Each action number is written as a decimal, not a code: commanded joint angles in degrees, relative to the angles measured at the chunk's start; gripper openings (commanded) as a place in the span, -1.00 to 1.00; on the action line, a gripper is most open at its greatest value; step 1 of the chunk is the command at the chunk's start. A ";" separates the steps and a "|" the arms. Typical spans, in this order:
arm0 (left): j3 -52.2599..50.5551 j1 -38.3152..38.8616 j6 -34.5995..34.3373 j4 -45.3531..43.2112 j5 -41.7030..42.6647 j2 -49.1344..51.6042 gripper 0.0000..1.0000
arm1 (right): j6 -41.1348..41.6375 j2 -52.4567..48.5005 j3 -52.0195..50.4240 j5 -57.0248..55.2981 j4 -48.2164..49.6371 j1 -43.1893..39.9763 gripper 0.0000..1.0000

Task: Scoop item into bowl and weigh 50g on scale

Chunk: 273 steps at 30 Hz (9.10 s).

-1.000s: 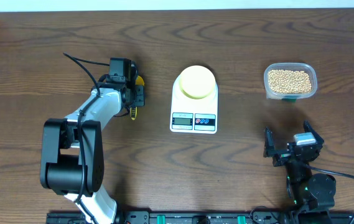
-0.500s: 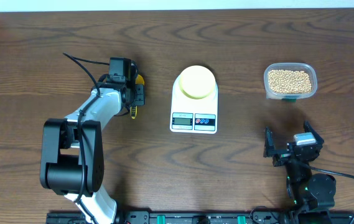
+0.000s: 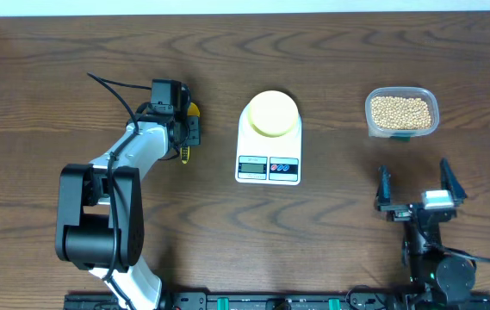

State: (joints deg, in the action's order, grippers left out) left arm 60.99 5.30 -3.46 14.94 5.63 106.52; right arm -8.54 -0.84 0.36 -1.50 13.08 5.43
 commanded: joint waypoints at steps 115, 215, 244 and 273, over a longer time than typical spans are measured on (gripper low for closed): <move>4.98 7.28 -87.67 -30.29 28.52 -17.16 -0.85 | 19.65 -95.93 71.93 15.13 -1.31 24.98 -0.98; 4.87 7.26 -24.61 -23.98 24.76 -17.16 0.97 | 8.90 -121.77 108.91 -0.31 -79.71 -11.34 0.99; 4.87 7.26 -24.61 -23.98 24.76 -17.16 0.96 | 8.90 -121.77 108.91 -0.31 -79.71 -11.34 0.99; 4.87 7.26 -24.61 -23.98 24.79 -17.16 0.97 | 8.90 -121.77 108.91 -0.31 -79.71 -11.34 0.98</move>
State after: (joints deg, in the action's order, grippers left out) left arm 64.60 12.49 -29.50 -8.99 30.94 90.41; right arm 0.16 -122.34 109.65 -1.54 -66.72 -5.80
